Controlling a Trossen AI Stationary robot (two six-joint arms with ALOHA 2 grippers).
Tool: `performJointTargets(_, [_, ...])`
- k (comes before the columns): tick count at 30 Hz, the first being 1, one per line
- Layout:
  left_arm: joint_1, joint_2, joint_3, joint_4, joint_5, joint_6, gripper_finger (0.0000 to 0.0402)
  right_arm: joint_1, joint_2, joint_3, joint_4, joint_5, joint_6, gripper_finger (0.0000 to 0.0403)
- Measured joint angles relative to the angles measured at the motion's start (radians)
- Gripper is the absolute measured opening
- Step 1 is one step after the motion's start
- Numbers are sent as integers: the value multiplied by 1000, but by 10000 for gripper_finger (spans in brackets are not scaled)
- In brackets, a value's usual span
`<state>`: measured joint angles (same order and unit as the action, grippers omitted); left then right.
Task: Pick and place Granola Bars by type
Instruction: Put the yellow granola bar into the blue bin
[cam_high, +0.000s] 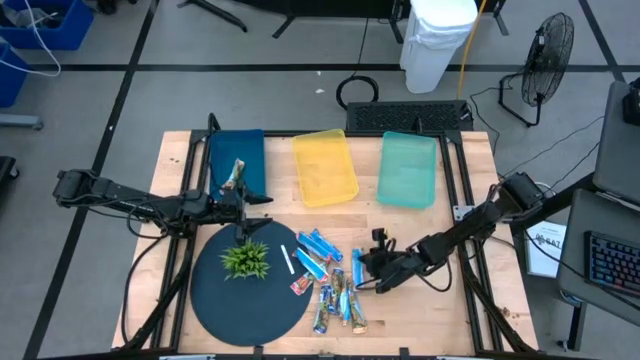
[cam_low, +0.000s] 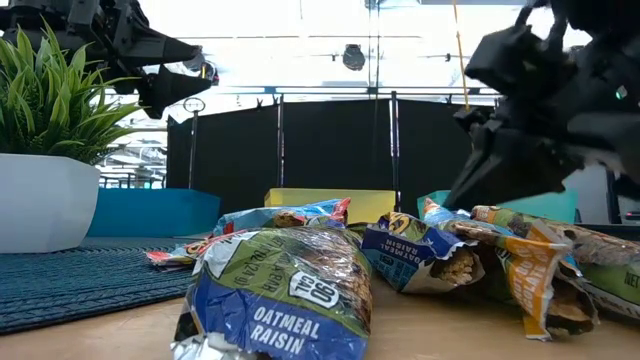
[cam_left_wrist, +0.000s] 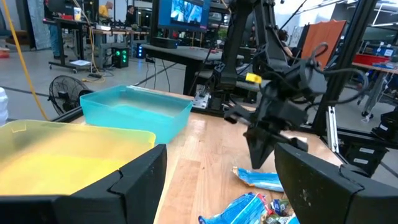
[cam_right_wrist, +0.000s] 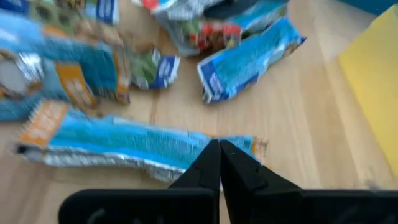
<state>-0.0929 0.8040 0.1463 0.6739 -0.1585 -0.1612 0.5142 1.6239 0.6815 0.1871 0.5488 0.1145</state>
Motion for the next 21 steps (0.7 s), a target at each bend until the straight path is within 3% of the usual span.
performJointTargets(6, [0,0,0,-1,0,0,294,-61,-64,0,-43,-89,29,89])
performJointTargets(13, [0,0,0,-12,0,0,294,-182,-36,-3,-33,-336,123,213])
performJointTargets(17, [0,0,0,-33,0,0,294,-210,-8,-8,-38,-340,135,243])
performJointTargets(21, [0,0,1,-45,0,-5,294,-216,2,-8,-25,-340,133,242])
